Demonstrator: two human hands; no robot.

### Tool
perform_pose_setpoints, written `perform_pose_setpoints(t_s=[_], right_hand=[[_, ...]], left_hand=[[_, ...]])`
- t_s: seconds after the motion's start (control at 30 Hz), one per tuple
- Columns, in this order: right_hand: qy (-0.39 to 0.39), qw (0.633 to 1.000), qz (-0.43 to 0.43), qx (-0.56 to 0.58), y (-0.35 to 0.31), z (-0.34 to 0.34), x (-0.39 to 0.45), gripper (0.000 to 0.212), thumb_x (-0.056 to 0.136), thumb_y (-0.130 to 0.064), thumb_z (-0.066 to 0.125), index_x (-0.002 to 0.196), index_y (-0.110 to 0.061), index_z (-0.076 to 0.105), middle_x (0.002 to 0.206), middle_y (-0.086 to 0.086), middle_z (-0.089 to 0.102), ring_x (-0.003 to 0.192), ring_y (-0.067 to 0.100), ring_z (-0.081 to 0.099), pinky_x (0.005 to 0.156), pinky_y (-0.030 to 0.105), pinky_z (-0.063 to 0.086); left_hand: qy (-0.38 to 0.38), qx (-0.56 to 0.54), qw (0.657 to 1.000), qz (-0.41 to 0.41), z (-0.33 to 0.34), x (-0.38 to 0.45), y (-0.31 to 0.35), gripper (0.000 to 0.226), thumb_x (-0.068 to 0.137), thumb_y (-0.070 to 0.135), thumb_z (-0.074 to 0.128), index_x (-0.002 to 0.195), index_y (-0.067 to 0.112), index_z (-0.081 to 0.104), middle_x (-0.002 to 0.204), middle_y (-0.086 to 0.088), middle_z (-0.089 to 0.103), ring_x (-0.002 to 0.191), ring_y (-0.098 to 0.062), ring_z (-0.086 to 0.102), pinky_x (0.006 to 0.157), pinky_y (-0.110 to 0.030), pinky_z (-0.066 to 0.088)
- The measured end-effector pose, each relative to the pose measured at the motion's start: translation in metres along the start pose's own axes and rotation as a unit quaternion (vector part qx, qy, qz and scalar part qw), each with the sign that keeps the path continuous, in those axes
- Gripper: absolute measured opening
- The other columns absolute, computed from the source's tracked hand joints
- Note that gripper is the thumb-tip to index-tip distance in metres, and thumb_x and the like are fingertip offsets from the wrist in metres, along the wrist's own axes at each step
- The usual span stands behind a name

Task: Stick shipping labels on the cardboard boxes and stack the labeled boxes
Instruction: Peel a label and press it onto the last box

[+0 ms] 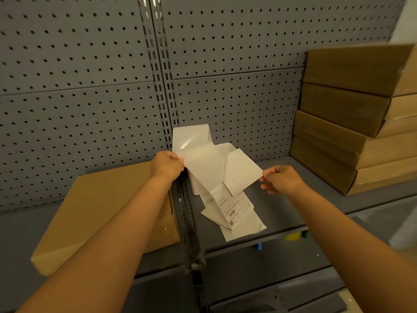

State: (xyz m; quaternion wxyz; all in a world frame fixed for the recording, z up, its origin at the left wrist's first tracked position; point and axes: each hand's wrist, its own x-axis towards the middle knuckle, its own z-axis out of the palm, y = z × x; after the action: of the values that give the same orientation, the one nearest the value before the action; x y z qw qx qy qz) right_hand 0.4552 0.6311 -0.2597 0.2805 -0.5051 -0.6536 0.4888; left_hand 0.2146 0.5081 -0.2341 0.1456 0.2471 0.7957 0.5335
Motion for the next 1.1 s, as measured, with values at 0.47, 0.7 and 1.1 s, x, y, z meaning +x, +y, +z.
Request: perform_pose_setpoints(t_s=[0.47, 0.7, 1.1], right_hand=[[0.033, 0.998, 0.046, 0.03, 0.015, -0.036, 0.0, 0.015, 0.096, -0.01, 0.049, 0.083, -0.013, 0.056, 0.097, 0.012, 0.067, 0.083, 0.024, 0.064, 0.074, 0.035, 0.053], [-0.002, 0.992, -0.014, 0.128, 0.001, -0.035, -0.013, 0.013, 0.097, -0.014, 0.05, 0.098, -0.007, 0.06, 0.092, 0.009, 0.067, 0.074, 0.018, 0.064, 0.069, 0.029, 0.053], [-0.125, 0.973, -0.095, 0.168, -0.045, 0.015, -0.034, 0.014, 0.094, -0.017, 0.055, 0.099, -0.007, 0.064, 0.088, 0.007, 0.072, 0.075, 0.017, 0.066, 0.075, 0.03, 0.055]], left_hand=[[0.019, 0.024, 0.999, -0.014, -0.002, 0.003, -0.005, 0.025, 0.086, 0.005, 0.062, 0.064, 0.015, 0.059, 0.077, -0.005, 0.065, 0.089, -0.031, 0.068, 0.084, -0.044, 0.056], [-0.033, 0.021, 0.999, 0.015, 0.01, -0.01, 0.0, 0.01, 0.085, 0.004, 0.065, 0.083, 0.011, 0.058, 0.086, -0.007, 0.067, 0.072, -0.018, 0.065, 0.074, -0.031, 0.056], [-0.098, 0.1, 0.982, 0.127, 0.012, -0.032, 0.016, 0.006, 0.084, 0.02, 0.072, 0.078, 0.019, 0.072, 0.091, 0.005, 0.068, 0.092, -0.01, 0.058, 0.082, -0.025, 0.044]])
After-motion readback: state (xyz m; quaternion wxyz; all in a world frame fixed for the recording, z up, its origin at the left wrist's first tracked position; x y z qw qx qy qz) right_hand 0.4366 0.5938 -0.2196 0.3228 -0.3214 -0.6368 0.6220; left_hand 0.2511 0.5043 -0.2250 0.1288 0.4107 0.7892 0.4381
